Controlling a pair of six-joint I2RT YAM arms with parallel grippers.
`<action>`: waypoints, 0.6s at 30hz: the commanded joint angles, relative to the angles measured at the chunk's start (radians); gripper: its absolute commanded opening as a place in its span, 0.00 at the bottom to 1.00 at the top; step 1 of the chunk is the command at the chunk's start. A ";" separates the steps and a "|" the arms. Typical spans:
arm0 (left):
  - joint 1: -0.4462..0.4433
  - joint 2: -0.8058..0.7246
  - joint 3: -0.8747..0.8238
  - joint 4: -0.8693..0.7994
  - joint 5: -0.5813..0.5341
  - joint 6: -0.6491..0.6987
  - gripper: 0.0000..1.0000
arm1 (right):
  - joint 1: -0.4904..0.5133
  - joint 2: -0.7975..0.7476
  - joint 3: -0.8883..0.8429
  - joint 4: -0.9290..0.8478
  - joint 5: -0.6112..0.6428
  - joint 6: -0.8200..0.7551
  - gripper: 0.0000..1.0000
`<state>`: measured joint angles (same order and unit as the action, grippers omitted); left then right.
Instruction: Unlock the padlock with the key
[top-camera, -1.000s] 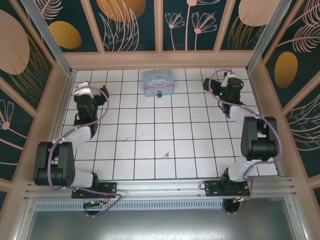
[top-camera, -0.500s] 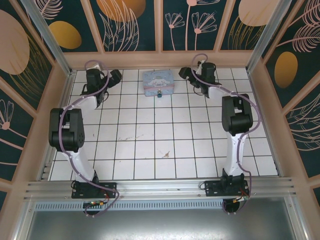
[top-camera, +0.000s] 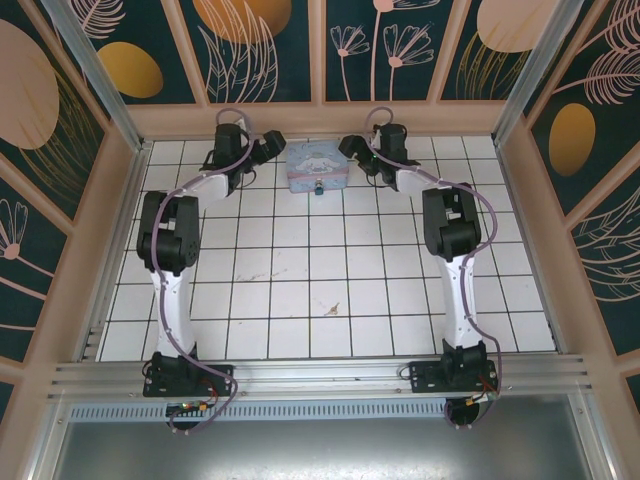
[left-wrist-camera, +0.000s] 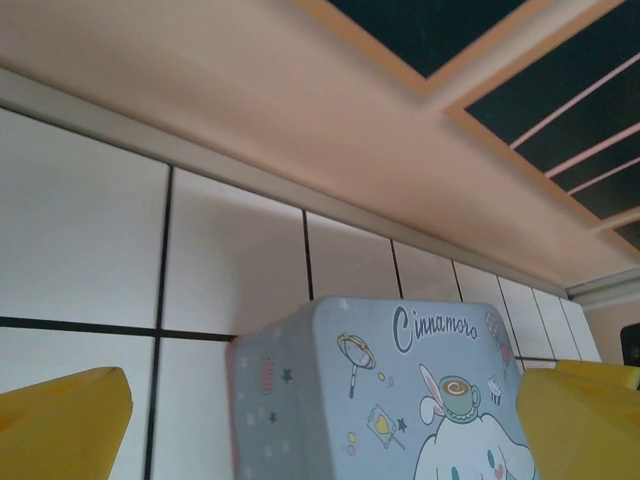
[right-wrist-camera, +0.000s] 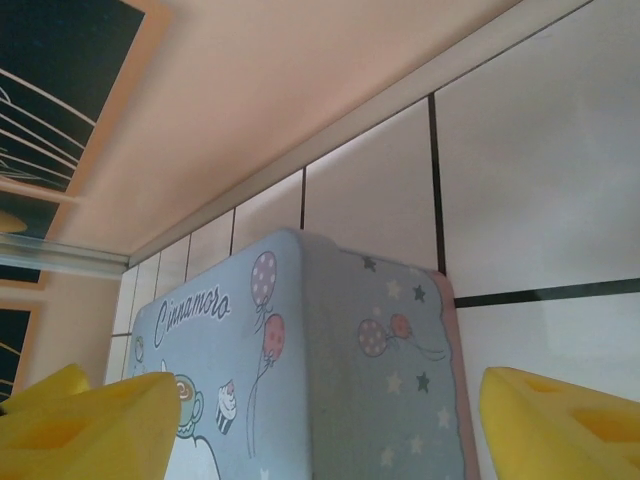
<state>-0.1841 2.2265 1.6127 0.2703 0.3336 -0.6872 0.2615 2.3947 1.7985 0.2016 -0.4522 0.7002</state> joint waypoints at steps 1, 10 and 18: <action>-0.012 0.051 0.058 -0.017 0.030 -0.032 0.98 | 0.006 0.018 0.033 0.006 -0.032 0.022 0.76; -0.048 0.134 0.129 -0.001 0.082 -0.078 0.98 | 0.019 0.017 0.015 0.013 -0.055 0.022 0.65; -0.104 0.171 0.192 -0.013 0.099 -0.094 0.98 | 0.026 0.014 0.002 0.023 -0.090 0.039 0.56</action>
<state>-0.2657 2.3749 1.7626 0.2565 0.4053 -0.7654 0.2790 2.3947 1.7981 0.2035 -0.5056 0.7235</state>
